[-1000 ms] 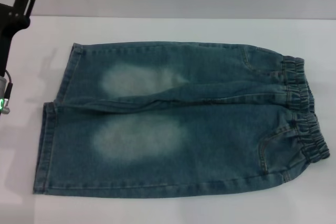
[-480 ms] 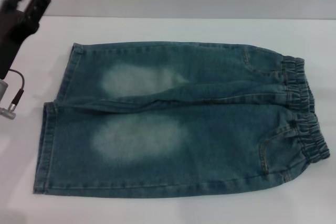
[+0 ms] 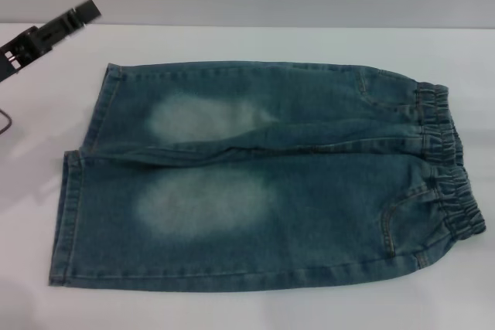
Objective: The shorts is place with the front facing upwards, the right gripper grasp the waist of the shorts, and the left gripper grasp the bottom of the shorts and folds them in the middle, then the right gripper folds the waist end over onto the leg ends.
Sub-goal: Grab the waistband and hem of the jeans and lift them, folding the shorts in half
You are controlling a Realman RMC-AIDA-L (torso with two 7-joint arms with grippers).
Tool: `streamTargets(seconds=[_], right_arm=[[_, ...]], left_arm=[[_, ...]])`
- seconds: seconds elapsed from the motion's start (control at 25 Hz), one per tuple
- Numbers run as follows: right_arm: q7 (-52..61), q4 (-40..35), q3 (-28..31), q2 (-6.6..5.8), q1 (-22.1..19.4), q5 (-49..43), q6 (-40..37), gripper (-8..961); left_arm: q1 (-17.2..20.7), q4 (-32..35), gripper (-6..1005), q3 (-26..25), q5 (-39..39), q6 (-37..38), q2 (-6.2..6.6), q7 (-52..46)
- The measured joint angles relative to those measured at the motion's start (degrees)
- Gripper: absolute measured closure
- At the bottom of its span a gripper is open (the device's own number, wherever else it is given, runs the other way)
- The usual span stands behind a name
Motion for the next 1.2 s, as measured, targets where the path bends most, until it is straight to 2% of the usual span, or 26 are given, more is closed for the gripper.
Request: streamTargets(seconds=[0.08,0.12,0.16,0.24,0.32,0.4,0.44,0.48,0.56,0.64,0.76,1.2], right_arm=[[0.0,0.0,-0.1,0.0,0.0,0.0,0.8,435],[0.0,0.0,-0.2,0.0,-0.1,-0.1,1.0,435],[0.0,-0.1,-0.3,0.0,-0.2,-0.1,1.2,435],[0.0,-0.1,-0.4,0.0,-0.4,-0.2,1.3,435],[-0.5,-0.4,-0.5,0.0,-0.7,-0.3,1.9,435],[-0.7,-0.7,-0.3,0.0,-1.0,-0.4,3.0,435],[-0.8,-0.8,-0.2,0.0,-1.1,-0.4,3.8,435],[-0.8,-1.0,-0.2,0.0,-1.3,-0.4,4.5,435],[-0.9,-1.3,-0.3,0.0,-1.7,-0.4,5.6,435],[-1.0,-1.6,-0.2,0.0,-2.1,-0.4,6.2,435],[-1.4,-1.8,-0.1,0.0,-2.4,-0.3,6.5,435],[-1.6,-2.2,0.0,0.0,-1.8,-0.1,7.0,434]], left_arm=[[-0.2,3.8,186,5.6,0.0,2.7,0.59,-7.1],[-0.2,3.8,186,5.6,0.0,2.7,0.59,-7.1],[0.0,9.6,186,11.9,-0.2,5.7,0.55,-14.9],[0.2,10.9,186,13.3,-0.2,6.2,0.44,-16.8],[1.0,14.7,186,19.3,0.0,7.3,0.39,-23.0],[1.0,14.7,186,19.3,0.0,7.3,0.39,-23.0],[2.3,15.7,186,24.0,0.0,8.4,1.6,-29.5],[2.3,15.7,185,24.0,0.0,8.4,1.6,-29.5],[3.7,16.2,185,26.2,0.1,11.1,2.98,-33.8],[3.7,16.2,185,26.2,0.1,11.1,2.98,-33.8],[5.3,17.1,185,28.4,0.7,14.7,4.23,-37.2],[8.6,16.9,185,30.3,6.1,14.8,4.67,-37.5]])
